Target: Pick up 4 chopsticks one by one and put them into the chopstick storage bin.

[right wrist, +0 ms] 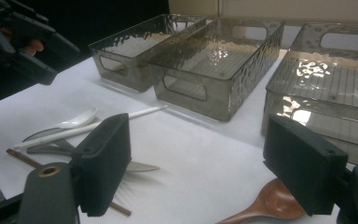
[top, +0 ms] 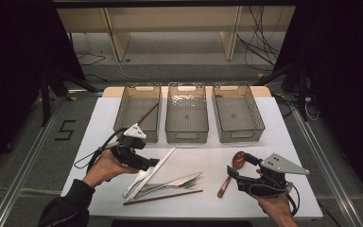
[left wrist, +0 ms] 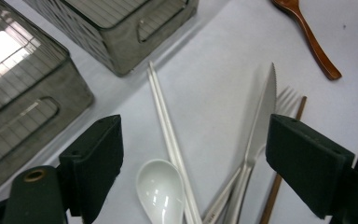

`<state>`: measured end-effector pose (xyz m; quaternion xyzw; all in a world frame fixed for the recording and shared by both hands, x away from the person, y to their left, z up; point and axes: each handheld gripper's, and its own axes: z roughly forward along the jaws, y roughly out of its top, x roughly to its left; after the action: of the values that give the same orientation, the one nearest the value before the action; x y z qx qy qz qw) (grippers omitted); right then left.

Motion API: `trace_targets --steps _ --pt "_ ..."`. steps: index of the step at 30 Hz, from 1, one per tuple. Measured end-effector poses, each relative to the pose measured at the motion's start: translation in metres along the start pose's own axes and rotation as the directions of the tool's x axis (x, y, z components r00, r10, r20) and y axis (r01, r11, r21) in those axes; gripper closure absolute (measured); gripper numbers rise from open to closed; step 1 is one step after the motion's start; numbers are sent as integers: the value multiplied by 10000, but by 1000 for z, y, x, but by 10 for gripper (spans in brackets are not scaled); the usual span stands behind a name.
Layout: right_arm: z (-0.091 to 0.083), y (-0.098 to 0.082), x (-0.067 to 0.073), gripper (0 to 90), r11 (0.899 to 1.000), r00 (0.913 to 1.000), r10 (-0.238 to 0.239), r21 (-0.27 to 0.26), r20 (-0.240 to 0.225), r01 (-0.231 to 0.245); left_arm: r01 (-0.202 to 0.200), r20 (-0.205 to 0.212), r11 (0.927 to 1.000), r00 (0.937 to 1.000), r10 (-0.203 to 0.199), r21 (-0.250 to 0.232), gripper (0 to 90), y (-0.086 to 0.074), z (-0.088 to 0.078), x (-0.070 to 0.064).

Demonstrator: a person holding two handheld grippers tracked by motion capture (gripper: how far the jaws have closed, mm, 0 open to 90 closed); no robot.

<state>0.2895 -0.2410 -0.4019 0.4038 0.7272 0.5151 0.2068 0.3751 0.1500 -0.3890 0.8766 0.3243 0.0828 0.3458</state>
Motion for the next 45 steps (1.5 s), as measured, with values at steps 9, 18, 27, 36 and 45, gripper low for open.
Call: trace_targets --steps 9,18,27,36,45 --pt "1 0 0 240 10000 10000 2 33 -1 -2 -400 68 9986 9992 397 346 180 -14 5 -23" --pt "1 0 0 240 10000 10000 -15 37 1 15 -922 202 9911 9957 907 962 172 -28 15 -42" --pt "1 0 0 240 10000 10000 -54 18 -3 54 -1658 512 9680 9860 1589 1883 184 -35 25 -54" --pt "1 0 0 240 10000 10000 -64 32 -36 64 -2265 1031 9319 9733 2052 2833 325 -41 34 -58" --pt "1 -1 -1 240 10000 10000 -21 66 -73 21 -2658 1303 9048 9632 2351 3325 432 -43 41 -62"
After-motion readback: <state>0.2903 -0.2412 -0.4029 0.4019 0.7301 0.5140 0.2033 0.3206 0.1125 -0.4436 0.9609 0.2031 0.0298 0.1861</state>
